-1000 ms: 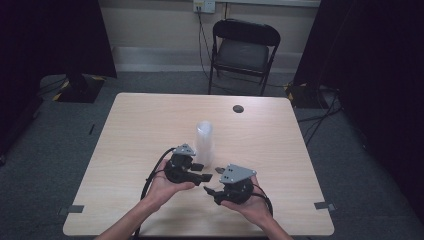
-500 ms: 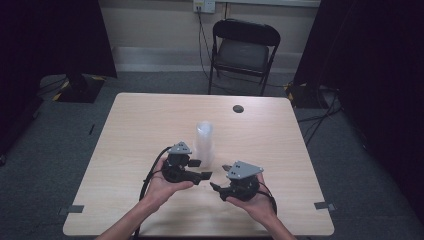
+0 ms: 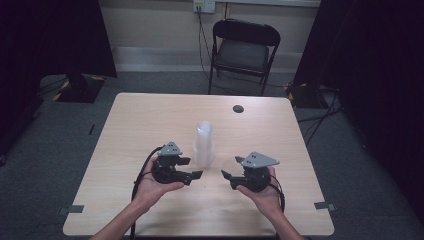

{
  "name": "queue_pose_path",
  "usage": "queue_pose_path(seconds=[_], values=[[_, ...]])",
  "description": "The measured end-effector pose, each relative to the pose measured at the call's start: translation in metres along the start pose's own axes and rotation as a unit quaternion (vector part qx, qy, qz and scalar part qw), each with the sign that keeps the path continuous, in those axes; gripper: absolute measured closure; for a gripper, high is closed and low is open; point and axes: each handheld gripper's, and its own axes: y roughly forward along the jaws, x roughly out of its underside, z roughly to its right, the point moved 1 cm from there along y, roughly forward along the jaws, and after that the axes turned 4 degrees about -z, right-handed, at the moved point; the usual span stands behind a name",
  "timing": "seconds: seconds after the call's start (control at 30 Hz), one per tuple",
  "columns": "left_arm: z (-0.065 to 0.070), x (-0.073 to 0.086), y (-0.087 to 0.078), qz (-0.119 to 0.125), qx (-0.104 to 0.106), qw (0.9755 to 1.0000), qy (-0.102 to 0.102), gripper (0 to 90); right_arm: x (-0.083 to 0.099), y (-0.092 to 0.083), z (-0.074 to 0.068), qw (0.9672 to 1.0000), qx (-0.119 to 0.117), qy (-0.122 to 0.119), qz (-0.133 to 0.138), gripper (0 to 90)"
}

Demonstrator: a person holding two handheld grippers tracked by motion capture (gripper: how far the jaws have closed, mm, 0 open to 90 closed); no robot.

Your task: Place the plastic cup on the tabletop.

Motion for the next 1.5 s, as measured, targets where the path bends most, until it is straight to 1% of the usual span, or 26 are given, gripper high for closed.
queue_pose_path(seconds=[0.03, 0.1, 0.2, 0.27, 0.33, 0.37, 0.4, 0.47, 0.5, 0.57, 0.73, 0.8, 0.83, 0.9, 0.97, 1.03, 1.07, 1.13, 1.2, 1.27, 1.33, 1.4, 1.43, 1.47, 1.5], values=[[-0.001, 0.001, -0.001, -0.003, 0.002, 1.0, -0.002, 29.2, -0.001, -0.001, 0.002, 1.0, 0.001, 0.004, 0.001, 31.1], [-0.003, 0.003, -0.002, -0.004, -0.009, 1.0, -0.001, 28.9, -0.002, -0.001, 0.006, 0.9999, 0.003, 0.01, 0.003, 31.1], [-0.005, 0.006, -0.005, -0.006, -0.013, 0.9999, 0.002, 28.2, -0.005, 0.001, 0.013, 0.9997, 0.005, 0.023, 0.008, 31.1], [-0.006, 0.008, -0.006, -0.007, -0.019, 0.9998, 0.004, 27.3, -0.008, 0.003, 0.017, 0.9995, 0.016, 0.027, 0.007, 31.2], [-0.008, 0.01, -0.007, -0.01, -0.027, 0.9996, 0.007, 26.6, -0.01, 0.003, 0.022, 0.9993, 0.011, 0.035, 0.011, 31.2], [-0.009, 0.011, -0.008, -0.007, -0.028, 0.9996, 0.004, 26.1, -0.011, 0.004, 0.024, 0.9992, 0.014, 0.035, 0.012, 31.1], [-0.011, 0.012, -0.009, -0.01, -0.03, 0.9995, 0.007, 25.8, -0.013, 0.004, 0.025, 0.9992, 0.016, 0.036, 0.012, 31.1], [-0.013, 0.016, -0.01, -0.005, -0.035, 0.9994, 0.0, 25.7, -0.014, 0.006, 0.028, 0.9989, 0.018, 0.041, 0.017, 31.1], [-0.015, 0.017, -0.01, -0.009, -0.039, 0.9992, 0.001, 26.3, -0.015, 0.006, 0.03, 0.9987, 0.019, 0.043, 0.018, 31.1], [-0.018, 0.021, -0.01, -0.01, -0.048, 0.9987, -0.01, 30.2, -0.015, 0.009, 0.032, 0.9984, 0.019, 0.05, 0.019, 31.1], [-0.026, 0.029, -0.014, -0.006, -0.075, 0.997, -0.021, 29.6, -0.018, 0.014, 0.037, 0.9982, 0.02, 0.051, 0.023, 30.7], [-0.028, 0.032, -0.016, -0.003, -0.084, 0.9961, -0.025, 26.3, -0.02, 0.015, 0.037, 0.9979, 0.02, 0.055, 0.026, 30.7], [-0.028, 0.033, -0.016, -0.001, -0.082, 0.9963, -0.026, 26.3, -0.021, 0.015, 0.038, 0.9979, 0.019, 0.057, 0.027, 30.7], [-0.027, 0.036, -0.018, -0.006, -0.087, 0.9959, -0.022, 25.4, -0.022, 0.016, 0.039, 0.9977, 0.02, 0.057, 0.029, 30.7], [-0.027, 0.038, -0.017, -0.018, -0.086, 0.996, -0.016, 25.2, -0.023, 0.017, 0.041, 0.9975, 0.021, 0.059, 0.032, 30.7], [-0.027, 0.039, -0.017, -0.018, -0.086, 0.9959, -0.02, 24.6, -0.024, 0.019, 0.043, 0.9971, 0.023, 0.063, 0.035, 30.8], [-0.028, 0.039, -0.017, -0.021, -0.087, 0.9959, -0.019, 24.4, -0.023, 0.02, 0.045, 0.9968, 0.021, 0.068, 0.037, 30.8], [-0.027, 0.039, -0.015, -0.02, -0.088, 0.9956, -0.024, 24.4, -0.022, 0.024, 0.048, 0.9963, 0.019, 0.076, 0.036, 30.8], [-0.027, 0.04, -0.014, -0.022, -0.088, 0.9958, -0.014, 24.3, -0.021, 0.028, 0.05, 0.9961, 0.02, 0.08, 0.032, 30.8], [-0.026, 0.042, -0.014, -0.023, -0.087, 0.9959, -0.011, 24.5, -0.021, 0.033, 0.053, 0.9963, 0.023, 0.077, 0.031, 30.8], [-0.026, 0.043, -0.014, -0.018, -0.086, 0.9961, -0.015, 24.4, -0.019, 0.036, 0.057, 0.9954, 0.027, 0.085, 0.035, 31.1], [-0.026, 0.044, -0.014, -0.019, -0.083, 0.9962, -0.017, 24.4, -0.018, 0.04, 0.06, 0.9949, 0.032, 0.088, 0.037, 31.1], [-0.025, 0.045, -0.013, -0.021, -0.084, 0.9961, -0.016, 24.4, -0.018, 0.042, 0.061, 0.9945, 0.034, 0.091, 0.038, 31.1], [-0.025, 0.046, -0.012, -0.029, -0.083, 0.996, -0.013, 24.4, -0.017, 0.044, 0.063, 0.9944, 0.037, 0.092, 0.037, 31.1], [-0.025, 0.048, -0.011, -0.031, -0.08, 0.9963, -0.011, 24.4, -0.016, 0.046, 0.065, 0.9942, 0.04, 0.092, 0.038, 31.0]])
